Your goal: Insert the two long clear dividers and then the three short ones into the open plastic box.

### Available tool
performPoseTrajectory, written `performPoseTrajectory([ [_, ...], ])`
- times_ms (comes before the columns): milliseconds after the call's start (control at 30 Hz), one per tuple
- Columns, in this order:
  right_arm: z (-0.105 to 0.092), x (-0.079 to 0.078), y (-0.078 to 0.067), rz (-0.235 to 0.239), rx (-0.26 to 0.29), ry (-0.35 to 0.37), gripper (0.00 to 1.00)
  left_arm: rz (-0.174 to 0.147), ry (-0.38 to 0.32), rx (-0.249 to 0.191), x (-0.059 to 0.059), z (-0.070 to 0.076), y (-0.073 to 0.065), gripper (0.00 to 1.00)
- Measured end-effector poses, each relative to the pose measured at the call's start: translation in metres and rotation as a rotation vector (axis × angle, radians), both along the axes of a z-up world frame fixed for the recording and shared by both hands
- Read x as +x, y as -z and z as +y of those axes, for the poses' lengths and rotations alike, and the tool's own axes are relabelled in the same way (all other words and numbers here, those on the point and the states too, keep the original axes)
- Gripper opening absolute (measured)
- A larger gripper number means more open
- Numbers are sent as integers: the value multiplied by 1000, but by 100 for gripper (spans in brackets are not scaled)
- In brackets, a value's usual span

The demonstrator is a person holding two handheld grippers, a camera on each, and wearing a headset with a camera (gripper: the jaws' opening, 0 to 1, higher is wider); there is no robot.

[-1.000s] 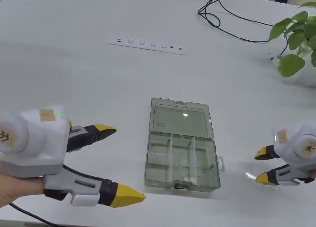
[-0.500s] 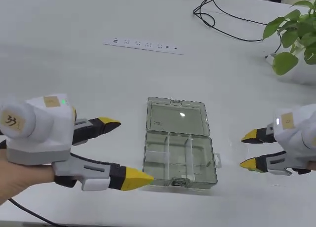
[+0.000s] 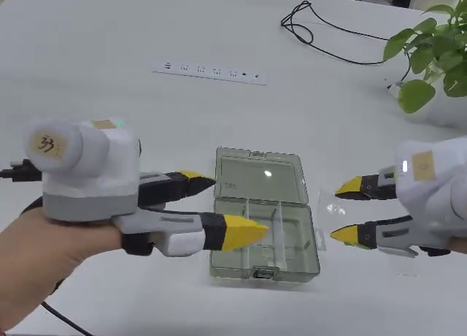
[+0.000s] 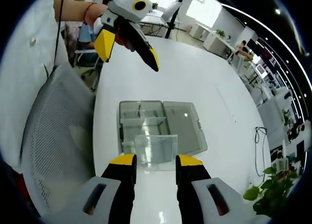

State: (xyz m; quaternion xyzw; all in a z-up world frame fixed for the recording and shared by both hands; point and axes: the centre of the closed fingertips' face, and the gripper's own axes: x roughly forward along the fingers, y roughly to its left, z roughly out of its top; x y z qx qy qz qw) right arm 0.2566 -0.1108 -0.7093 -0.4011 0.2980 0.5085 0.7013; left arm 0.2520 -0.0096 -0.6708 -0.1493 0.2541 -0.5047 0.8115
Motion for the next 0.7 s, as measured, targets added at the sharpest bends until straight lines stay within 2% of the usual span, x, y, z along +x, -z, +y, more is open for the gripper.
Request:
performPoseTrajectory([
  [100, 10, -4, -6, -12, 6, -11, 33, 44, -13, -29, 1, -6, -1, 62],
  [200, 20, -10, -12, -28, 6, -24, 33, 54, -6, -30, -2, -11, 0, 58],
  [333, 34, -16, -20, -43, 21, -38, 33, 94, -12, -42, -4, -18, 1, 56],
  [433, 39, -19, -23, -61, 15, -45, 33, 120, -6, -35, -7, -23, 4, 49],
  [500, 42, -19, -25, -71, 16, -46, 33, 124, -8, -28, -7, -26, 6, 45],
  [600, 47, -22, -29, -77, 26, -50, 33, 149, -7, -47, -9, -30, 5, 43],
  [700, 52, -25, -32, -81, 31, -54, 33, 163, 0, -47, -11, -34, 5, 38],
])
